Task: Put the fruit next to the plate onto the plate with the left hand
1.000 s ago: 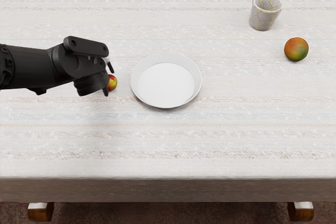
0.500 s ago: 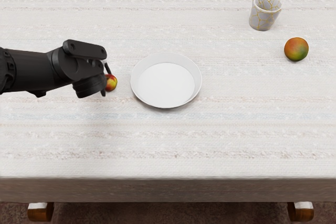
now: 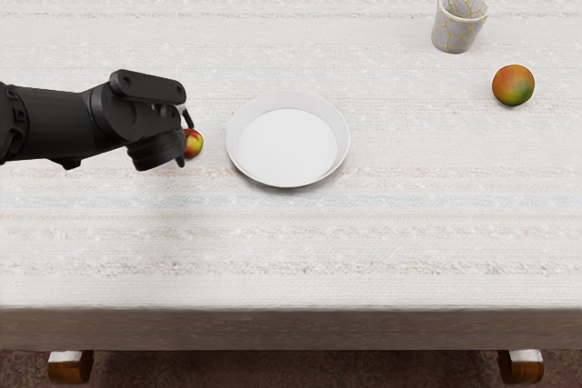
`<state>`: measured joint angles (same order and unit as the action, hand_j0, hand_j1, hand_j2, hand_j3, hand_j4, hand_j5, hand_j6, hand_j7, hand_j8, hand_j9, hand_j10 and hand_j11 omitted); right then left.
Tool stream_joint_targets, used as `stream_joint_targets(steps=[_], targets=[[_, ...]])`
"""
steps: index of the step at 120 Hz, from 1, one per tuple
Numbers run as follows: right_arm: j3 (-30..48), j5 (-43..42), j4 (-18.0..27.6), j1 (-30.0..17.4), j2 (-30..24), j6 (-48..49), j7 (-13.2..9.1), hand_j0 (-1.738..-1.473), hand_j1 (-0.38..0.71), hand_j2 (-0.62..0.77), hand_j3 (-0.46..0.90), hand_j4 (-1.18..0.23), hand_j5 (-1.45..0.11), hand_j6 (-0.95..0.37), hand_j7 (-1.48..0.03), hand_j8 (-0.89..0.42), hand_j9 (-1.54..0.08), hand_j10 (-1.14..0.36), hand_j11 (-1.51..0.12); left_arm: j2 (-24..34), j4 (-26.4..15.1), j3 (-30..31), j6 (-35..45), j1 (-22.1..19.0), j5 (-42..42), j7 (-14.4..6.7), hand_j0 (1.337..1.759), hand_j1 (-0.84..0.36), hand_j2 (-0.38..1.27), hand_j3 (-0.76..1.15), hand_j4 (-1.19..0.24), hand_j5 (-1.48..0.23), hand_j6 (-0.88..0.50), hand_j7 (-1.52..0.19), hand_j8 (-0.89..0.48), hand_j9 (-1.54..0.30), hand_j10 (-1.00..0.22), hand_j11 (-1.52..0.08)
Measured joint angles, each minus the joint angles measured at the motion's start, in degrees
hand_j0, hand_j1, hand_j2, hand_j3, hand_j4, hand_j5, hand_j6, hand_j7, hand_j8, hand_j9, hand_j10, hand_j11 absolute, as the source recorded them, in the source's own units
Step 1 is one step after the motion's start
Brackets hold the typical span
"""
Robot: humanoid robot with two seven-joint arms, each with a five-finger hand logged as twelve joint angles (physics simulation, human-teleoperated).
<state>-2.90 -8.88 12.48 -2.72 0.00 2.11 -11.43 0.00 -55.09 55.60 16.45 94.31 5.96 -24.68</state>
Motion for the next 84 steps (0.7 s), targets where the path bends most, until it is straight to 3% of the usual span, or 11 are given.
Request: stream_joint_targets(steps=[84], targets=[[0.00,0.00,0.00,0.00,0.00,0.00,0.00,-1.658,-0.32,0.00,0.00,-0.02,-0.03,-0.02,-0.03,-0.02,-0.03,-0.02,-0.03,0.00,-0.09,-1.61,-0.02,-0.09,-1.96,-0.01,1.658,-0.16,0.09,0.00,-0.43,-0.55,-0.43,-0.55,-0.43,-0.55,-0.43,-0.55]])
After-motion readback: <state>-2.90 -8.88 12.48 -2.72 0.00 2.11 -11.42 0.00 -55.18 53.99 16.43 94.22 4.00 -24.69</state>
